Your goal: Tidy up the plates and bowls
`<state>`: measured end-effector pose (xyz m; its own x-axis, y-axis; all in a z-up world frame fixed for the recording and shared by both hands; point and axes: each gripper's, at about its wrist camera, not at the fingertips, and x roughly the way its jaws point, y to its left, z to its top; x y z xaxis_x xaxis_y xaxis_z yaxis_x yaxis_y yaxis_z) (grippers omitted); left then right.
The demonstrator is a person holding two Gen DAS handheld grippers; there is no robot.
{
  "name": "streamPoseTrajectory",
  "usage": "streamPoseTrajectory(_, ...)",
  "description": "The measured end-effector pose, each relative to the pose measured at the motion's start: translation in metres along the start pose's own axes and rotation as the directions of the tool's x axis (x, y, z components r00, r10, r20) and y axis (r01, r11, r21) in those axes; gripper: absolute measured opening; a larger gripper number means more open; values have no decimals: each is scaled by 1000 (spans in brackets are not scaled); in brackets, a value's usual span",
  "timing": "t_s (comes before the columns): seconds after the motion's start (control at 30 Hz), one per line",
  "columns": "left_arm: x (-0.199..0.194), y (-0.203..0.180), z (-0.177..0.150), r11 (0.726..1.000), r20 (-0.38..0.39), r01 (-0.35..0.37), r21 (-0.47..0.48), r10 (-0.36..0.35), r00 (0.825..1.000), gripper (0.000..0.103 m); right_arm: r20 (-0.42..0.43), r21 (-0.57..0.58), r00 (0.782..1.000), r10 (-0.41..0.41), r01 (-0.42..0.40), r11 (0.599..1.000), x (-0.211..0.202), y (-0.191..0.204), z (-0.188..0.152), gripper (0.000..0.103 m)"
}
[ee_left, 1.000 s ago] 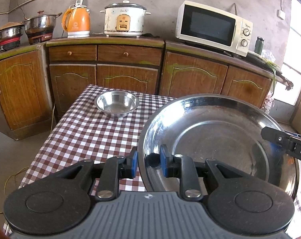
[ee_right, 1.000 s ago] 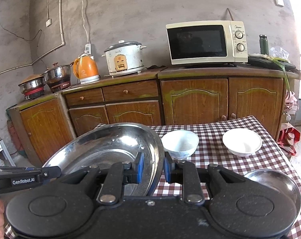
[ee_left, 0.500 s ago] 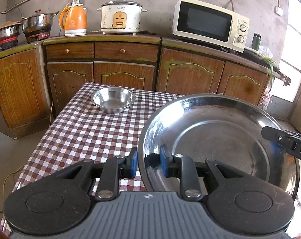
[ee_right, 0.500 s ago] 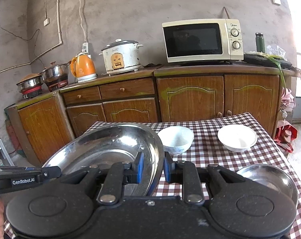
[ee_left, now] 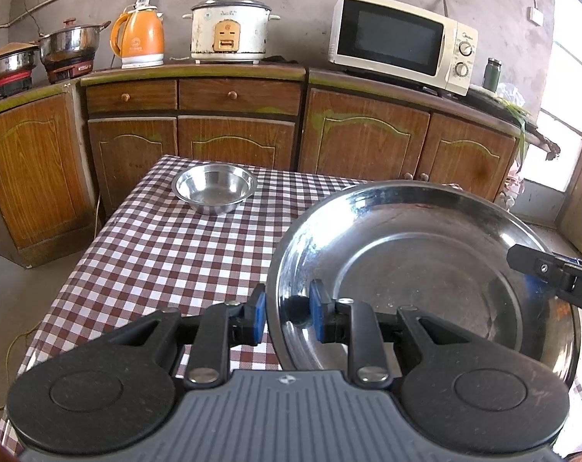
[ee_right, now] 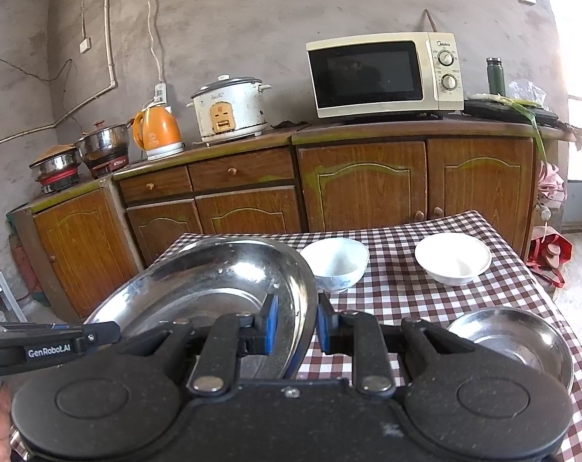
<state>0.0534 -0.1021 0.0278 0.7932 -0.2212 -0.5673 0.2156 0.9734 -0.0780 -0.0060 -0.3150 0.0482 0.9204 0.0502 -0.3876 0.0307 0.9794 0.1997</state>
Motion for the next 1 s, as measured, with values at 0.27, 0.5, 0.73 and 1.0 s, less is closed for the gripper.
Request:
streamPoseTrajectory(0.27, 2, -4, -3, 1000, -4, 8, 5, -8, 1000, 25, -1, 10, 1000, -7, 7, 1000, -3, -5, -3, 28)
streamPoseTrajectory(0.5, 4, -7, -7, 1000, -13, 11, 8, -11, 1000, 25, -11, 20, 1000, -13, 14, 1000, -4, -8, -8, 28)
streamPoseTrajectory(0.73, 5, -13, -14, 1000, -25, 23, 8, -22, 999, 25, -16, 33, 1000, -22, 22, 999, -8, -14, -12, 28)
streamPoseTrajectory(1.0, 9, -21, -21, 999, -42, 40, 24, -39, 998, 25, -33, 43, 999, -41, 43, 998, -13, -25, -22, 28)
